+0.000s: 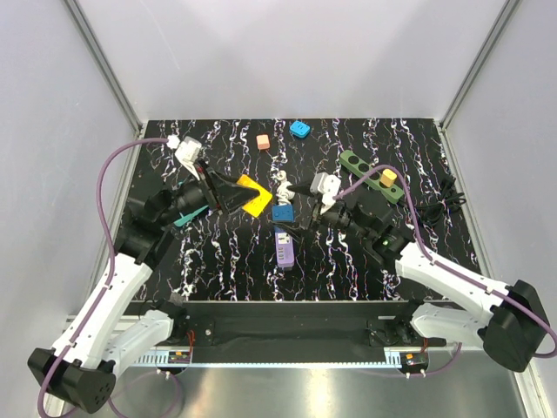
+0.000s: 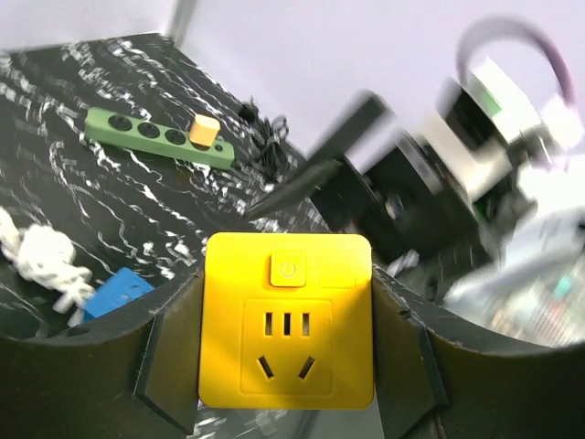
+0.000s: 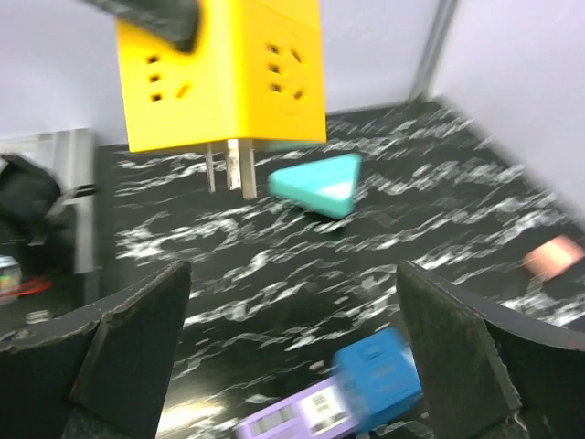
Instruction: Insert the plug
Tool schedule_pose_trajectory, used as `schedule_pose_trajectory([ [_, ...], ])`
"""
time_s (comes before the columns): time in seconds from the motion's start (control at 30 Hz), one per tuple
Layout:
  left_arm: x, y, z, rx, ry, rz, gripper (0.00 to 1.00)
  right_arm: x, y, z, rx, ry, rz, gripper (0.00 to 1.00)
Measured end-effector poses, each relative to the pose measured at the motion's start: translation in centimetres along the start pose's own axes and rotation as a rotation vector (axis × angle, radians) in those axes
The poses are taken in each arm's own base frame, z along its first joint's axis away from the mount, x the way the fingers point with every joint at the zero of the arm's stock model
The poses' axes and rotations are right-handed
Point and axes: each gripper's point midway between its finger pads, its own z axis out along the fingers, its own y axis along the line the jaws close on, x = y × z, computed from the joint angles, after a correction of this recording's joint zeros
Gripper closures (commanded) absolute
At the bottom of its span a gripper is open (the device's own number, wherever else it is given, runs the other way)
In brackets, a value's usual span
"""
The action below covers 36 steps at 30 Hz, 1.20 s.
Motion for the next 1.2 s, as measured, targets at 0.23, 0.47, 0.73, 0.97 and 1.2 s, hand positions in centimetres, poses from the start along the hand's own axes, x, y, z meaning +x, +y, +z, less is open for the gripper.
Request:
schedule_pose_trajectory([
  [0.23,-2.4,1.0,0.2,-0.097,-0.16,-0.244,1.0,-3.3,-0.6,0.1,0.021,-0.153,-0.231,0.0],
  [0.47,-2.8,0.8,0.2,-0.089,-0.223,-0.365,1.0,-5.5,0.2,1.7,-0.038,-0.235,-0.317,0.0],
  [0.73,-2.3,0.6,0.1,-0.063,-0.237,-0.424,1.0,-6.3,2.5,4.6,-0.104,-0.28,-0.391,0.0],
  [0.97,-2.1,-0.1,0.2,-0.032,-0.216,-0.419,0.87,-6.3,1.4,5.5,-0.046,-0.286,-0.435,0.72],
  [1.2,-1.2,-0.1,0.4,0.0,-0.154,-0.373,0.49,-5.7,1.4,5.3,-0.046,-0.245,-0.499,1.0],
])
